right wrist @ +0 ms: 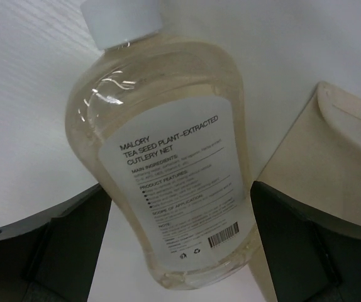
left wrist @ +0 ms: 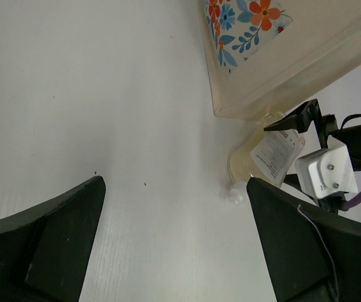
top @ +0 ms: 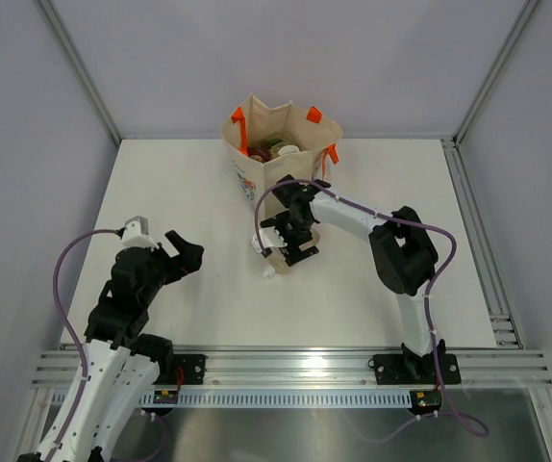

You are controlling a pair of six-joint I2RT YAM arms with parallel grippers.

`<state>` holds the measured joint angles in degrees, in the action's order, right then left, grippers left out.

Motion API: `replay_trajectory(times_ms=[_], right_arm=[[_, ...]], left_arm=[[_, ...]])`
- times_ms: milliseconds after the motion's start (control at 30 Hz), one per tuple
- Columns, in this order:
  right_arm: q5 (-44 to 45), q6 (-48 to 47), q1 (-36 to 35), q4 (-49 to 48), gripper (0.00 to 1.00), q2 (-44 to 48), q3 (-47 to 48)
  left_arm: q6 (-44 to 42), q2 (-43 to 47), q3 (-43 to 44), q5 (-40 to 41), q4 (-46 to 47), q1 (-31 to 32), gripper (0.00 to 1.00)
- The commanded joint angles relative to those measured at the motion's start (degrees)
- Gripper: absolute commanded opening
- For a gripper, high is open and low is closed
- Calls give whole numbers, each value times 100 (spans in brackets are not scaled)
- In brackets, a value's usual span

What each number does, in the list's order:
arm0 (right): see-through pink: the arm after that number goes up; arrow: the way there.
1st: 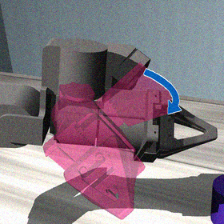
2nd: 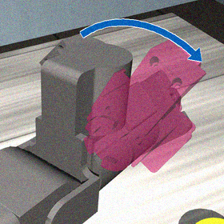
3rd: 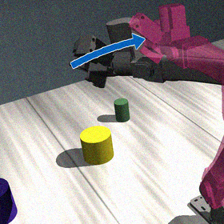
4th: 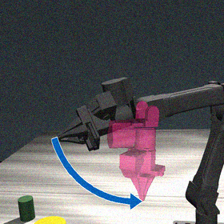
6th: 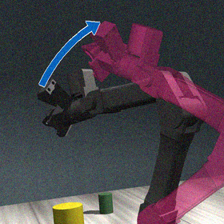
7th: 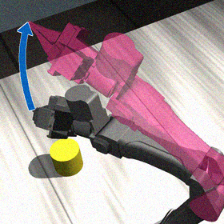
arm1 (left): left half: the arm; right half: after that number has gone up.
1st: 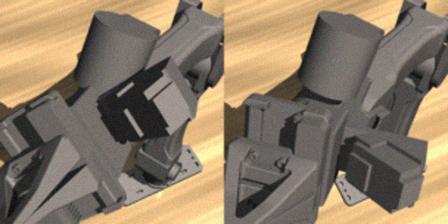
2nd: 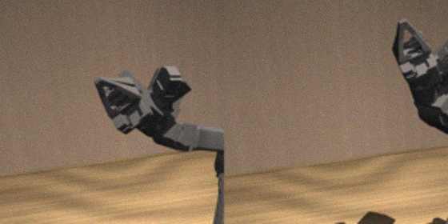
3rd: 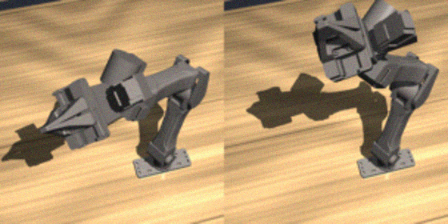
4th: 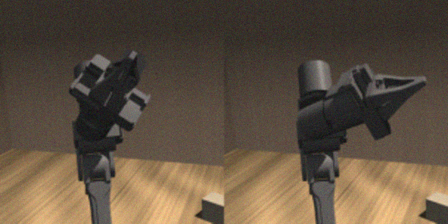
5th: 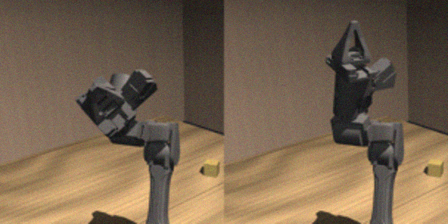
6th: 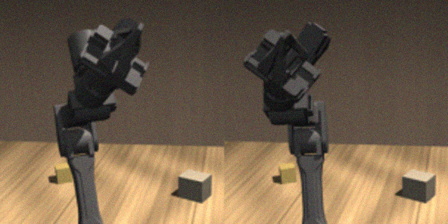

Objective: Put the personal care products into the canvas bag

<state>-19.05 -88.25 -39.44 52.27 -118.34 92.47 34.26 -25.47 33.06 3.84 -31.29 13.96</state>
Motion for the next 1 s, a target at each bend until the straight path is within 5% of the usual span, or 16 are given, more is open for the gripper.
replay_trajectory(times_ms=[0,400,467,533,633,733,967], right_arm=[[472,457,-169,-217,99,-373,245],[472,993,-354,881,96,-1041,781],[429,1257,-363,943,83,-1059,799],[306,1798,-363,891,47,-1024,808],[-106,2651,-354,593,13,-709,528],[-826,3782,-293,40,0,-146,10],[-3621,6905,497,-1305,0,514,-931]], left_arm=[[309,-159,-168,-172,623,-7,99],[230,-388,-221,-234,800,-16,99],[274,-406,-256,-287,870,-16,99],[292,-423,-291,-313,896,-16,99],[292,-415,-309,-296,888,-16,99],[292,-406,-344,-252,905,-16,99],[423,-712,-449,-531,1335,-16,99]])
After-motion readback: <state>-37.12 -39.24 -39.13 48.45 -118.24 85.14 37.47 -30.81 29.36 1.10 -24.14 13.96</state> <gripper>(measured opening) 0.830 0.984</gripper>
